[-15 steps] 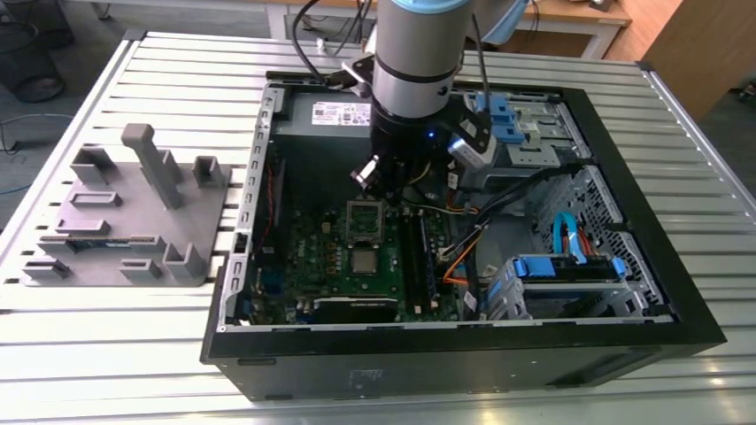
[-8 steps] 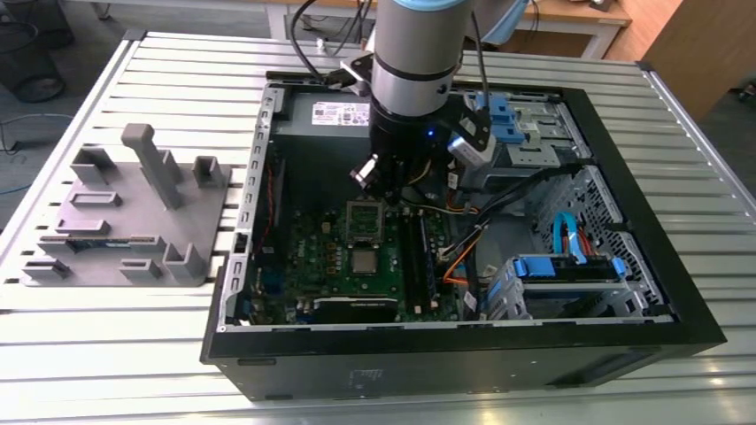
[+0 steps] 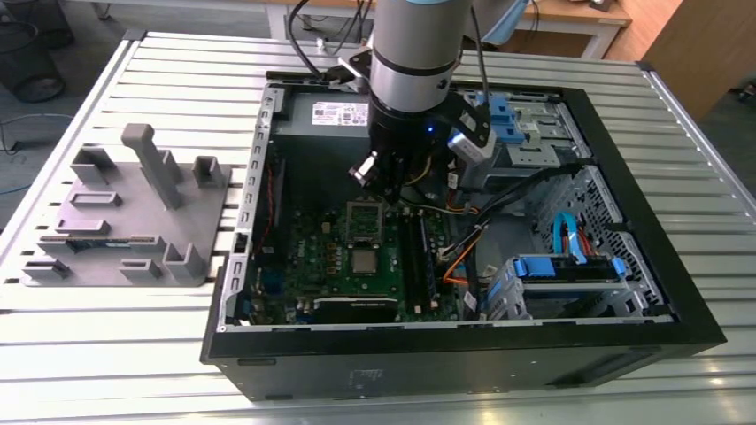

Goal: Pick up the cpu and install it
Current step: 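Close the cpu cover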

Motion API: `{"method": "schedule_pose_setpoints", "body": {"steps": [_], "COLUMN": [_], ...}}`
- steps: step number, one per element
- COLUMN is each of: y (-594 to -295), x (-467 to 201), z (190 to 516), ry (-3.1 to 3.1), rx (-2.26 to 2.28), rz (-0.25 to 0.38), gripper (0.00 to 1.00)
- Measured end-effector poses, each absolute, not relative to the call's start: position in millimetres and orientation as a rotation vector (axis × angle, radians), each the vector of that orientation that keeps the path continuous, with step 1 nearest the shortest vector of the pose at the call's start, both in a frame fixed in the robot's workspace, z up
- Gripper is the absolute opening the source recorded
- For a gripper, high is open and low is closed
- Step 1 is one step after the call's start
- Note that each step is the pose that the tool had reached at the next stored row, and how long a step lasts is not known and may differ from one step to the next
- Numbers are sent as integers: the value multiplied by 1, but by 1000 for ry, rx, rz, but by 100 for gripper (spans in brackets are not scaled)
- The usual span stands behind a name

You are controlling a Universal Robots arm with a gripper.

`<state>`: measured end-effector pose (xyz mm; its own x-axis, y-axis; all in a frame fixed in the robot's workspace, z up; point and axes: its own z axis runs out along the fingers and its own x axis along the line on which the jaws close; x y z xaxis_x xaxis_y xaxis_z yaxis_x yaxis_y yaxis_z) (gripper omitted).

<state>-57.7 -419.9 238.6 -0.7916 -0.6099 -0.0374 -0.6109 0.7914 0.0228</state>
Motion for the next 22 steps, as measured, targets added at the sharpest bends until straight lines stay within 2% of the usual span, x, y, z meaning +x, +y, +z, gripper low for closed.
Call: {"method": "schedule_pose_setpoints", "body": {"steps": [22], "y": [-424], "x": [-60], "z": [244], "ry": [2923], "rx": [-1063], "rz": [58], "gripper": [11]}}
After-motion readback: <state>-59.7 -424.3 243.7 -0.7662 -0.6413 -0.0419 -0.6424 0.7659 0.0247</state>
